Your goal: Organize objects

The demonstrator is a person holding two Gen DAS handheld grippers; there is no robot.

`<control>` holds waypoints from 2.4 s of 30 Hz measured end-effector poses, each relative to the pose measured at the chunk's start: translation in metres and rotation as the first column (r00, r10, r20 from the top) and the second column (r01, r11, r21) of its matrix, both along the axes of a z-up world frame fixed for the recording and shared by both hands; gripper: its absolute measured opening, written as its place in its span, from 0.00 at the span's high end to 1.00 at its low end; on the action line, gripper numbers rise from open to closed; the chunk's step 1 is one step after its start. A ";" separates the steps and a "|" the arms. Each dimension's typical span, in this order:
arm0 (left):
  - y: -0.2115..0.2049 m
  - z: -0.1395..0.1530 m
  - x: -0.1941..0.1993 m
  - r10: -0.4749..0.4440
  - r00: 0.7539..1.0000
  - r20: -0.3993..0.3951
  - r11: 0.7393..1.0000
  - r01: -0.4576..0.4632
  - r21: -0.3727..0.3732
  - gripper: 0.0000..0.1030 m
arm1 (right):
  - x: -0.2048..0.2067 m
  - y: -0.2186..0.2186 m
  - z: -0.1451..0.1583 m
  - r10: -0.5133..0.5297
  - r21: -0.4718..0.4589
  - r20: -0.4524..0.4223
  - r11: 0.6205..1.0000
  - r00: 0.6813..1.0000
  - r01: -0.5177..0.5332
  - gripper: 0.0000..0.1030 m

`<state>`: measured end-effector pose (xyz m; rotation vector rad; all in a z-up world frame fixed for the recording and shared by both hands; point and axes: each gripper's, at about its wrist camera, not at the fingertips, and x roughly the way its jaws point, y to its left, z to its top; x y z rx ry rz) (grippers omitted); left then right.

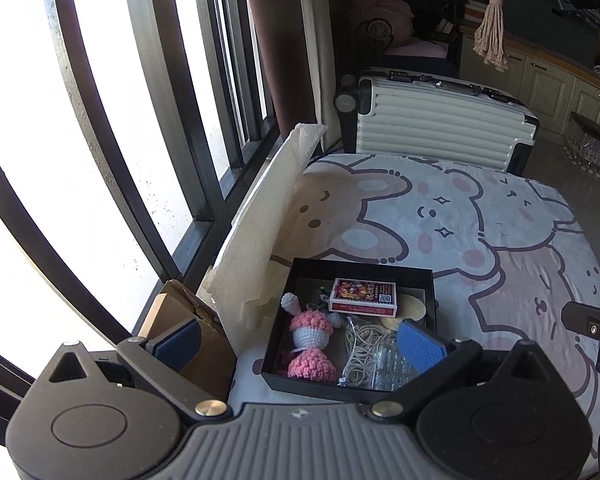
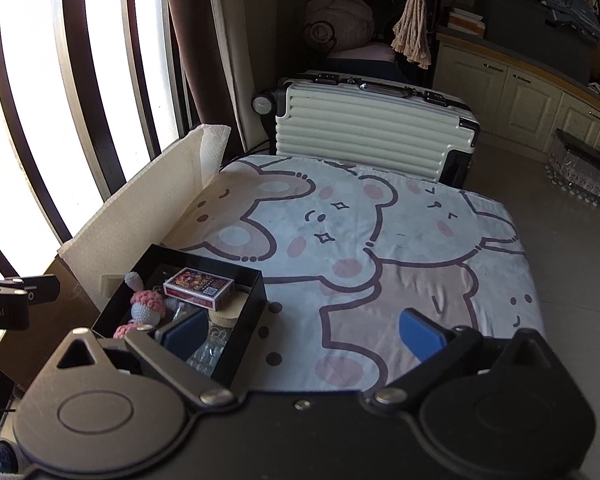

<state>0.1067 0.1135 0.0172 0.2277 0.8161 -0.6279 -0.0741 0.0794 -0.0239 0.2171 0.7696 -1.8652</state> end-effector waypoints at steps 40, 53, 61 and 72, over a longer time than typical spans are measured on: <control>-0.009 -0.020 0.005 -0.033 0.999 -0.035 0.995 0.036 0.095 0.00 | -0.003 -0.021 -0.014 -0.034 0.066 -0.016 0.997 0.999 0.035 0.00; -0.009 -0.019 0.006 -0.032 0.999 -0.038 0.995 0.036 0.094 0.00 | -0.004 -0.020 -0.014 -0.029 0.063 -0.018 0.998 0.999 0.030 0.00; -0.009 -0.020 0.006 -0.032 0.999 -0.037 0.995 0.035 0.094 0.00 | -0.004 -0.020 -0.014 -0.027 0.060 -0.019 0.998 0.999 0.028 0.00; -0.009 -0.020 0.006 -0.032 0.999 -0.039 0.995 0.035 0.093 0.00 | -0.004 -0.020 -0.014 -0.025 0.057 -0.021 0.998 0.999 0.026 0.00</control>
